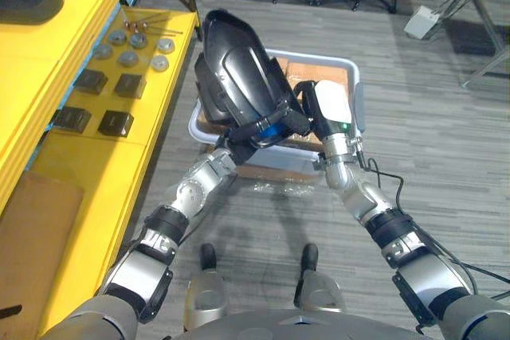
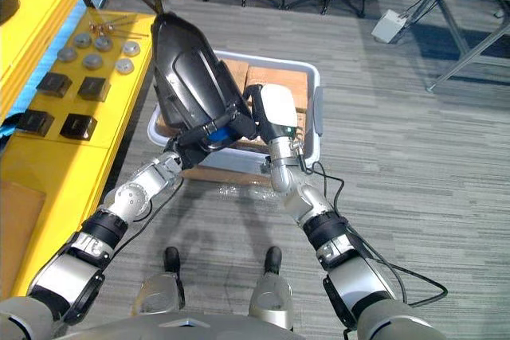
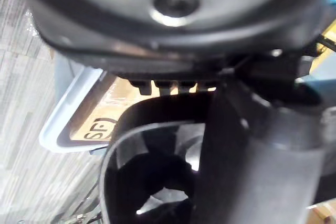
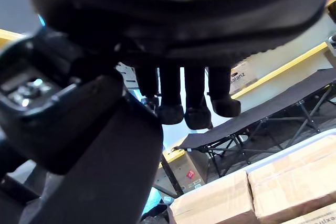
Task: Walk over and take three plastic housings, then place them on the shelf
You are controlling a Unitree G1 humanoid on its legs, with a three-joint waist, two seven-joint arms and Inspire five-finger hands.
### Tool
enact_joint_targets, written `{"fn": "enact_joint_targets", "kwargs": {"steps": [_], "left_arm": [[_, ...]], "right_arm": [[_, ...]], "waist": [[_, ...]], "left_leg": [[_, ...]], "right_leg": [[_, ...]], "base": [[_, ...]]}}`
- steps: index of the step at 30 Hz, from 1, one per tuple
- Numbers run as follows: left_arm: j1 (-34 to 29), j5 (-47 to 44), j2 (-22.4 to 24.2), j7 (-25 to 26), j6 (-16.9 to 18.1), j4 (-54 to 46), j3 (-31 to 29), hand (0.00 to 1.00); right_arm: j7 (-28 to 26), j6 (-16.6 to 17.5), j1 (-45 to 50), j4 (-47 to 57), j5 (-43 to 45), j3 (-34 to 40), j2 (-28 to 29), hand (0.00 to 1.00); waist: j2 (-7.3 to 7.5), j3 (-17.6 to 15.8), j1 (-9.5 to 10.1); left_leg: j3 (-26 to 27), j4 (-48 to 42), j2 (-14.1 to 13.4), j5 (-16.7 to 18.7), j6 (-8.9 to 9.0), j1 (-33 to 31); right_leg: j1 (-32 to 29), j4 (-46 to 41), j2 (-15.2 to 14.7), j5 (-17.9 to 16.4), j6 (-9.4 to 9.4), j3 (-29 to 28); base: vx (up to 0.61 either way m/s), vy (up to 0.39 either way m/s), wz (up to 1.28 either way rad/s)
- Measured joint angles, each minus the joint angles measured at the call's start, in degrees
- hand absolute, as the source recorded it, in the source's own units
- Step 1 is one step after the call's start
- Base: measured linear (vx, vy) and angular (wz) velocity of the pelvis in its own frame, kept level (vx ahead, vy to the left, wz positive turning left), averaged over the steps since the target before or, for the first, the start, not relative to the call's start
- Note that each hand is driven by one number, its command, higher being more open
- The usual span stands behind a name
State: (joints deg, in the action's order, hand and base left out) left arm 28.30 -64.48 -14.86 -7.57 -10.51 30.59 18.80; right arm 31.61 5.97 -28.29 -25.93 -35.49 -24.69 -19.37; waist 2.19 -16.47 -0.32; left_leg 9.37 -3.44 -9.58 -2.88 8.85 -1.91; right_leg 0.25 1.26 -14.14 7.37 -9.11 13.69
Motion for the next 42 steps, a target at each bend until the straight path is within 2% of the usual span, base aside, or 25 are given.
{"fn": "enact_joint_targets", "kwargs": {"steps": [3, 9, 15, 23, 24, 26, 30, 34, 37, 39, 42], "left_arm": [[-1.12, -0.02, 0.93, 0.06, 0.97, 0.12, 0.96, 0.00], [-4.42, -0.44, 2.77, 4.75, 6.67, -0.93, 0.62, 0.00], [-8.13, -0.40, 3.81, 7.27, 7.79, -1.88, 0.55, 0.00], [-13.80, -0.12, 5.32, 7.67, 8.07, -3.78, 0.57, 0.00], [-14.32, -0.10, 5.52, 7.67, 8.32, -3.86, 0.57, 0.00], [-15.65, 0.55, 6.14, 7.67, 9.42, -4.35, 0.57, 0.00], [-17.69, 4.93, 7.10, 9.75, 11.31, -6.67, 0.53, 0.00], [-18.41, 13.77, 8.64, 15.80, 14.86, -10.54, -1.20, 0.00], [-20.91, 26.57, 10.23, 19.96, 17.90, -17.36, -4.03, 0.00], [-22.94, 39.82, 10.16, 23.62, 19.85, -22.85, -6.33, 0.00], [-24.93, 52.06, 9.00, 27.18, 21.04, -26.44, -8.52, 0.00]], "right_arm": [[-1.22, -0.01, 2.53, 0.19, 0.51, -0.01, -0.21, 0.00], [-1.59, -0.01, 10.27, 4.14, 2.62, -0.57, 1.11, 0.00], [-1.16, 0.19, 13.83, 4.44, 2.69, -0.57, 4.63, 0.00], [0.38, 0.31, 18.73, 4.57, 2.71, -1.36, 6.67, 0.00], [0.40, 0.31, 19.05, 4.62, 2.71, -1.44, 6.77, 1.00], [0.39, 0.30, 19.89, 5.11, 2.91, -1.62, 6.77, 1.00], [1.57, 1.58, 22.55, 6.89, 9.26, -2.49, 6.89, 1.00], [1.01, 2.88, 25.94, 9.24, 16.53, -3.06, 7.57, 1.00], [-1.09, 5.06, 29.40, 13.43, 23.77, -2.99, 8.61, 1.00], [-3.66, 7.76, 30.77, 15.80, 30.21, -2.33, 8.55, 1.00], [-8.45, 12.11, 33.37, 19.05, 39.50, 0.93, 8.54, 1.00]], "waist": [[-0.25, 0.99, -0.06], [-0.60, 2.26, -0.26], [-0.05, 4.10, -0.33], [1.19, 5.15, -0.19], [1.31, 5.23, -0.21], [1.47, 5.34, -0.21], [1.64, 5.81, 0.05], [2.10, 6.81, 0.05], [1.92, 7.33, -0.03], [1.60, 8.10, -0.06], [0.91, 9.40, -0.02]], "left_leg": [[0.11, 0.72, -0.11, 0.06, 0.12, 0.63], [0.47, 1.07, -0.19, 0.09, 0.18, 0.90], [1.44, 2.26, -0.17, 0.14, 0.32, 2.55], [1.87, 3.67, -0.15, 0.11, 0.39, 4.63], [1.88, 3.78, -0.15, 0.06, 0.40, 4.71], [1.98, 3.87, -0.15, 0.05, 0.40, 4.89], [2.05, 4.73, -0.10, -0.21, 0.46, 5.71], [1.86, 4.82, -0.07, -0.24, 0.47, 6.09], [1.99, 5.23, -0.02, -0.16, 0.57, 6.75], [2.39, 6.11, 0.03, -0.31, 0.58, 7.43], [2.67, 6.77, 0.11, -0.45, 0.60, 8.01]], "right_leg": [[0.27, 0.13, 0.16, -0.02, 0.02, -0.04], [0.28, 0.43, 0.26, -0.03, 0.02, -0.09], [0.97, 0.76, 0.29, -0.06, 0.00, -0.61], [2.28, 0.94, 0.34, -0.63, 0.13, -0.53], [2.28, 0.95, 0.37, -0.65, 0.13, -0.51], [2.34, 0.95, 0.36, -0.65, 0.13, -0.52], [2.92, 1.16, 0.37, -0.65, 0.12, -0.31], [3.86, 1.90, 0.39, -0.60, 0.05, 0.18], [4.23, 1.90, 0.41, -0.60, 0.06, 0.46], [4.20, 1.88, 0.43, -0.63, 0.10, 0.42], [4.24, 1.84, 0.43, -0.64, 0.11, 0.41]], "base": [[-0.01, -0.003, -0.01], [0.00, 0.000, -0.01], [0.01, 0.002, -0.05], [0.00, 0.002, -0.02], [0.00, 0.000, 0.00], [0.00, 0.000, 0.00], [0.00, 0.002, 0.01], [0.00, 0.003, 0.03], [0.00, 0.000, 0.00], [-0.01, 0.012, -0.06], [0.00, 0.010, -0.05]]}}
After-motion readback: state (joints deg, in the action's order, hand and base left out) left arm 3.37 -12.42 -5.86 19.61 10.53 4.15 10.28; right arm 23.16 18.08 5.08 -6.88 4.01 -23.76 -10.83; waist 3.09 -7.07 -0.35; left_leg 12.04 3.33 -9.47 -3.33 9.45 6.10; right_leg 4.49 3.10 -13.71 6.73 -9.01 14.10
